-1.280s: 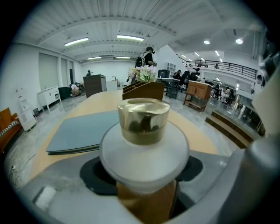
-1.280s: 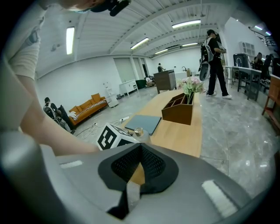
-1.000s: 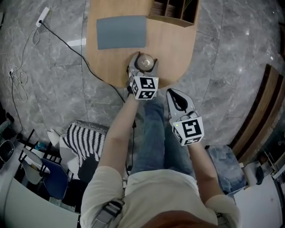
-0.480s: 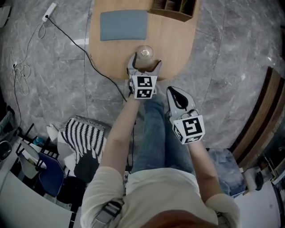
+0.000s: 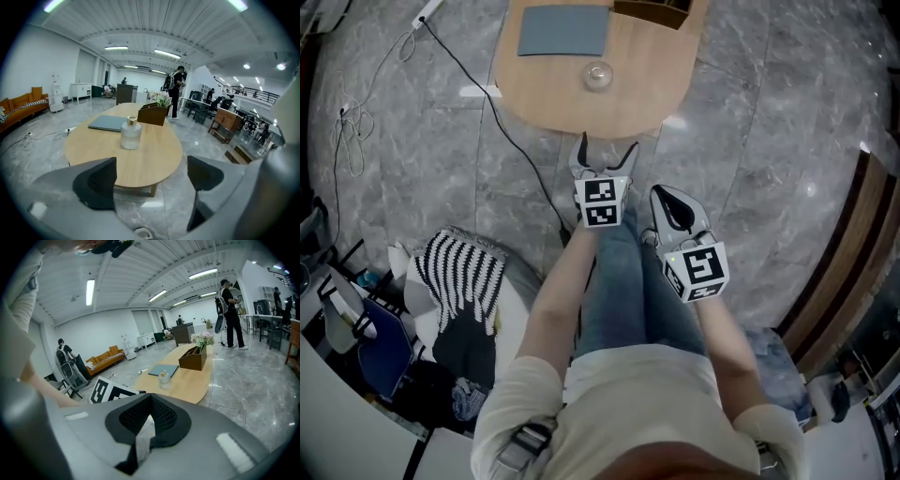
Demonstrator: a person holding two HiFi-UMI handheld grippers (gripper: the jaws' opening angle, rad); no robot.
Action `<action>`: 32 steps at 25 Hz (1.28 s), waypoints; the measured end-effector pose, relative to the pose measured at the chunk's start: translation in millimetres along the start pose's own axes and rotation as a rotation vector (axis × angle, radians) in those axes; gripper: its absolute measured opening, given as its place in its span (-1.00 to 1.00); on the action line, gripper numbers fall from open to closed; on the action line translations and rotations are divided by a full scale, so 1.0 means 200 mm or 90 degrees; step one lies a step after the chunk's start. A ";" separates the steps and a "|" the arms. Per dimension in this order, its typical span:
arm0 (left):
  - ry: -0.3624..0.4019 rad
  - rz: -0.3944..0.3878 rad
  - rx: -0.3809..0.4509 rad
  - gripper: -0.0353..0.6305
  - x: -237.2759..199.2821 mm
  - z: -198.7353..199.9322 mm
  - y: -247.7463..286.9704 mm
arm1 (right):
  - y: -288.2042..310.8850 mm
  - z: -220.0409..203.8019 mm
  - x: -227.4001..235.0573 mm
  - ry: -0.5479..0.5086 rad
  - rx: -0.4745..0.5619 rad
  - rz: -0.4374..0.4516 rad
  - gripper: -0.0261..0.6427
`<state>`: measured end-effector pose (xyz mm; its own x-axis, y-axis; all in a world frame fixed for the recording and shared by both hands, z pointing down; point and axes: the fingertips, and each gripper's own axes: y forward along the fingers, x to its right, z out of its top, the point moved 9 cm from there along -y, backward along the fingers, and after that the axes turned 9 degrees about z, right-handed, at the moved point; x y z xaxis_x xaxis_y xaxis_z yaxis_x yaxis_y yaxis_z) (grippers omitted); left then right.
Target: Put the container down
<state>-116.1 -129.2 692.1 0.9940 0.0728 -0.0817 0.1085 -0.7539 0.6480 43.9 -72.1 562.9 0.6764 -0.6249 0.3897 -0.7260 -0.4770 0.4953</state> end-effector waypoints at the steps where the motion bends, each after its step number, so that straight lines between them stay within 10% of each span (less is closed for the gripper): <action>1: -0.004 0.003 0.002 0.53 0.03 -0.02 -0.05 | -0.04 -0.02 -0.02 -0.002 0.003 0.003 -0.92; 6: -0.028 -0.006 0.029 0.50 0.17 -0.06 -0.32 | -0.25 -0.11 -0.12 -0.018 0.014 0.015 -0.92; 19: -0.088 0.034 0.093 -0.88 0.39 -0.06 -1.15 | -0.73 -0.17 -0.35 -0.060 0.058 0.028 -0.92; 32: -0.082 -0.021 0.110 -0.89 0.58 0.13 -1.81 | -1.15 0.02 -0.62 -0.098 0.114 0.049 -0.92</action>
<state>-41.3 135.1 427.3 0.9787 0.0235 -0.2040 0.1256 -0.8544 0.5042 127.1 112.9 398.4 0.6018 -0.7434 0.2918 -0.7940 -0.5179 0.3184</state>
